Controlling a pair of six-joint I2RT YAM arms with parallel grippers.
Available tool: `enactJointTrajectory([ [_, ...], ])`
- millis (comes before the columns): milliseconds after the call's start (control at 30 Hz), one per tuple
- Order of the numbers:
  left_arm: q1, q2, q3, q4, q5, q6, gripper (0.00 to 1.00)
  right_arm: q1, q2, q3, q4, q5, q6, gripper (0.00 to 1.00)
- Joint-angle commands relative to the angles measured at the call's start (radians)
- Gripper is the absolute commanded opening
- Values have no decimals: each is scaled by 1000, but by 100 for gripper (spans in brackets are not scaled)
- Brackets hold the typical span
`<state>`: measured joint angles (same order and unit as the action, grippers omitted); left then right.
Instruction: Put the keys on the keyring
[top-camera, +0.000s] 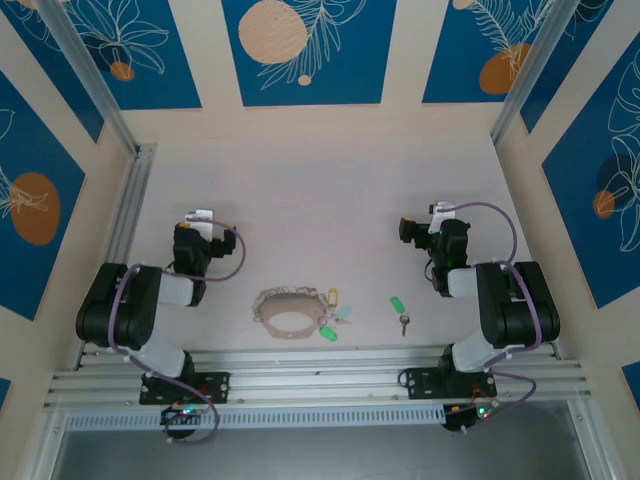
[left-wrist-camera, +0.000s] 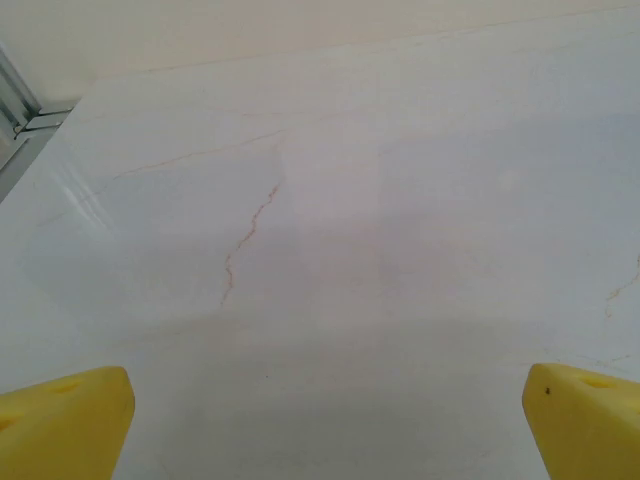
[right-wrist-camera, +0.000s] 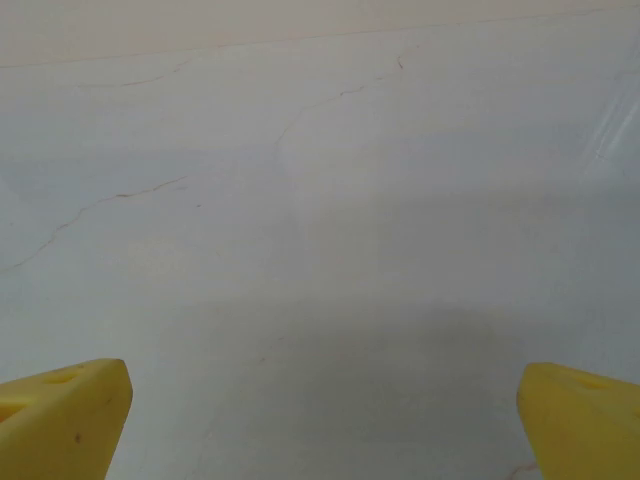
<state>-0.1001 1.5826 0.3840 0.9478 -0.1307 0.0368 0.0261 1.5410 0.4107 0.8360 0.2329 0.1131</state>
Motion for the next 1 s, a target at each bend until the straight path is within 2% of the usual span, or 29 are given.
enactJointTrajectory([
  [0,11,-22,-11,-11,21,15,100,4,-19,-10,3,14,13,99],
  [967,14,-22,-8,-15,23,14,100,-8,-21,-12,3,2,23,99],
])
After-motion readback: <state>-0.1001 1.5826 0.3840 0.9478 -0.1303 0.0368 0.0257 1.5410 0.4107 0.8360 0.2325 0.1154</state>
